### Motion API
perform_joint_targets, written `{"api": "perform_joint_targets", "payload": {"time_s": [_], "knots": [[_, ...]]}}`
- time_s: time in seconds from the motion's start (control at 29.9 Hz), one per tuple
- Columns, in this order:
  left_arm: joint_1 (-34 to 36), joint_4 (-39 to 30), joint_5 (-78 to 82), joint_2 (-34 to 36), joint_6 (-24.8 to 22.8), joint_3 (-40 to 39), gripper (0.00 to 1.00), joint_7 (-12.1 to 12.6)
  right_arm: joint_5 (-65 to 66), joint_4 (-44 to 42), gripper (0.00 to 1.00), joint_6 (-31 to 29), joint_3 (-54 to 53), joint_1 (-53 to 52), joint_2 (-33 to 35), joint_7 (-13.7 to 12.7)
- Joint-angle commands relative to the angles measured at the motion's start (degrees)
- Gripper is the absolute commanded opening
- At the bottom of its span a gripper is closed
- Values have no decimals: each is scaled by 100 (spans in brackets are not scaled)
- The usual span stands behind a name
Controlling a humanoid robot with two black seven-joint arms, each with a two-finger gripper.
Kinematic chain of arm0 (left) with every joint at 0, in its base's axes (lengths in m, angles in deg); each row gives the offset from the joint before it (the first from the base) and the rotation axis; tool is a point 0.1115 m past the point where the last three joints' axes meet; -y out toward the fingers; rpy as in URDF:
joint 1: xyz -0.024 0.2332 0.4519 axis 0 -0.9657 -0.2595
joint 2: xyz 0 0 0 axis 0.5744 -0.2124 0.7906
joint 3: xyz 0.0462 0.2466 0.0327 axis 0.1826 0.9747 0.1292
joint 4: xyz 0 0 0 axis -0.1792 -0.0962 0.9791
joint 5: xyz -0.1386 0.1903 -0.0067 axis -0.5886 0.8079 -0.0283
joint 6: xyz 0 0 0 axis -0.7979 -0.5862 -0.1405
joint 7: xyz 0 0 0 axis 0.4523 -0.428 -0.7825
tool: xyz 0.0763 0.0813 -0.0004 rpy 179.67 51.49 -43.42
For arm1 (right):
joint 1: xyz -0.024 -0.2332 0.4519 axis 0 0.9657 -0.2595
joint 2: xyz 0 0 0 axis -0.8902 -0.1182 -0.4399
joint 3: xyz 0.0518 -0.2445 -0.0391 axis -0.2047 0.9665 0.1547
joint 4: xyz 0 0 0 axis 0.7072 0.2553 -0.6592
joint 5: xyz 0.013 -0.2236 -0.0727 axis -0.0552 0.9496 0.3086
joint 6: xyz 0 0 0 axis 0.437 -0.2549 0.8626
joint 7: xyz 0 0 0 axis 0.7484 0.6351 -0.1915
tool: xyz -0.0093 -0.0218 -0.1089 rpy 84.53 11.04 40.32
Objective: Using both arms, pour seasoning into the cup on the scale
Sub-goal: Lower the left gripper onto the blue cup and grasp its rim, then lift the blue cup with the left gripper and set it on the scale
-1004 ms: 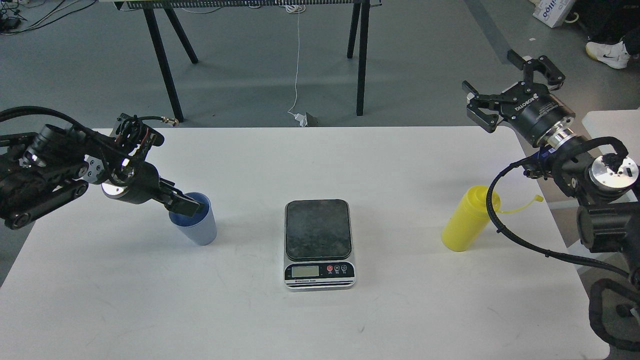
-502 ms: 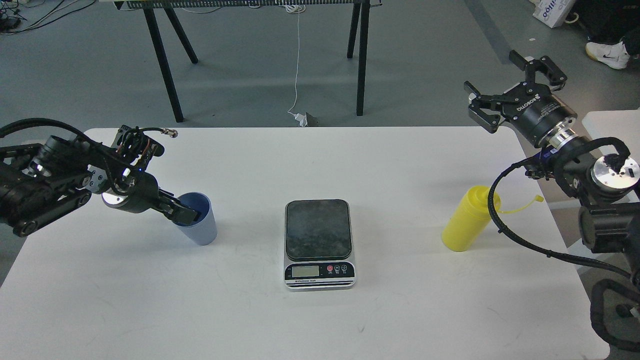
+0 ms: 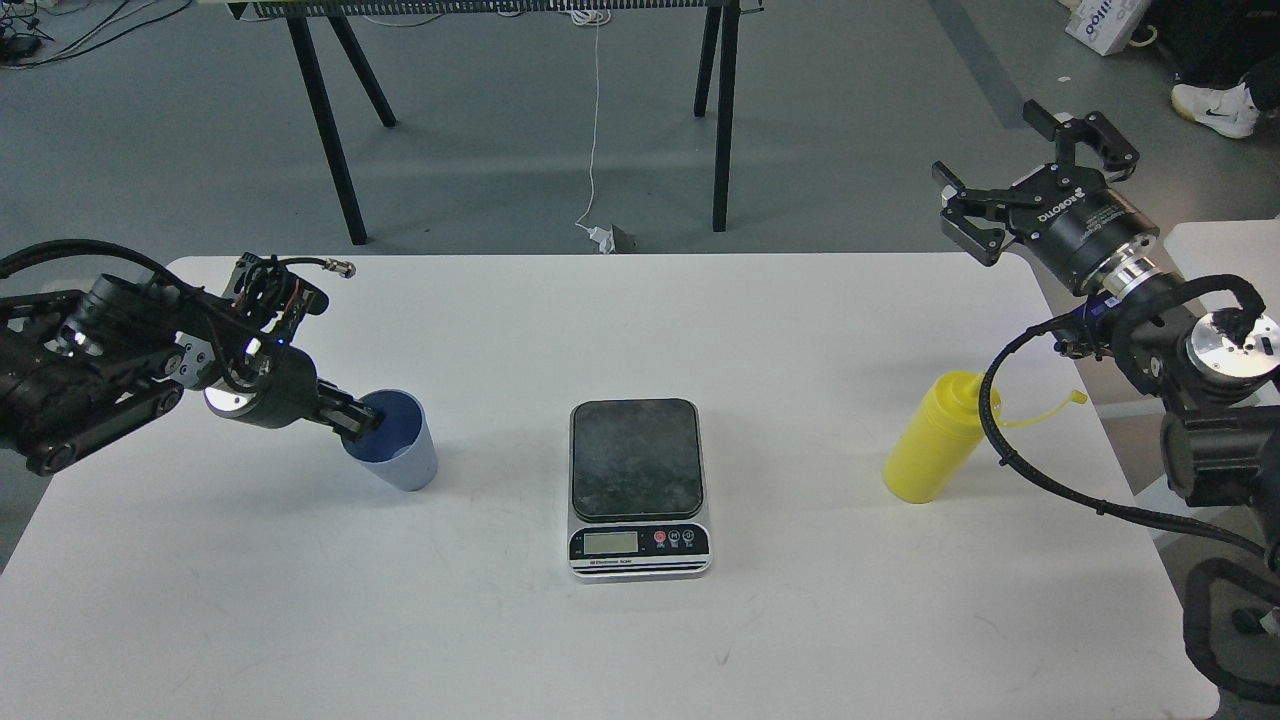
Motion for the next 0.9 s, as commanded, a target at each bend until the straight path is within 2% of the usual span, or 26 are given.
{"api": "perform_joint_targets", "payload": {"time_s": [0.0,0.17,0.33,0.44,0.6,0.77,0.87], "knots": [[34,-1,-53,26,0,-41,0,0,5,-35,100,-2,-3,-77,-29,0],[279,-10,-175,79,0,-103,0,0,5,-53,100,12,-29,-463,-38,0],[955,-88,-1448,71,0,-182,0,0,5,-88,100,916,-29,-1227,-38,0],[1273,-272,-1890,-26,0,-191,0,0,5,-429,100,1067,23,-1720,6,0],[1405,-695,-1943,-921,0,-173,0,0,5,-1071,100,1085,67,-2397,15,0],[1309,-660,-1645,-1598,0,20,1,0,5,-1134,100,1093,67,-2530,24,0],[1160,-599,-1337,-1766,0,214,1,0,5,-1134,100,1093,67,-2504,68,0]]}}
